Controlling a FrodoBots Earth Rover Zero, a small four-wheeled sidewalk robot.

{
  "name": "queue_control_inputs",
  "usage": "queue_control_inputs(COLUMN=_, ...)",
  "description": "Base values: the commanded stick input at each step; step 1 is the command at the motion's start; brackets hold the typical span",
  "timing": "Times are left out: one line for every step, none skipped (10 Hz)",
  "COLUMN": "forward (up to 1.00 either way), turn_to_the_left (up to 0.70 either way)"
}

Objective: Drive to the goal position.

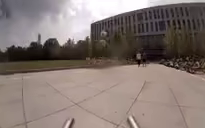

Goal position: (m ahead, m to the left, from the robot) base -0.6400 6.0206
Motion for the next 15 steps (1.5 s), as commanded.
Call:
queue_control_inputs(forward=-0.69, turn_to_the_left=-0.34)
queue_control_inputs(forward=-0.69, turn_to_the_left=-0.34)
queue_control_inputs(forward=-0.69, turn_to_the_left=-0.34)
queue_control_inputs(forward=-0.69, turn_to_the_left=-0.34)
queue_control_inputs(forward=-0.69, turn_to_the_left=-0.34)
queue_control_inputs(forward=-0.69, turn_to_the_left=-0.34)
queue_control_inputs(forward=-0.69, turn_to_the_left=-0.35)
queue_control_inputs(forward=-0.69, turn_to_the_left=-0.35)
queue_control_inputs(forward=-0.69, turn_to_the_left=-0.35)
queue_control_inputs(forward=-0.69, turn_to_the_left=-0.34)
queue_control_inputs(forward=-0.69, turn_to_the_left=-0.34)
queue_control_inputs(forward=-0.69, turn_to_the_left=-0.34)
queue_control_inputs(forward=-0.69, turn_to_the_left=-0.35)
queue_control_inputs(forward=-0.69, turn_to_the_left=-0.35)
queue_control_inputs(forward=-0.69, turn_to_the_left=-0.34)
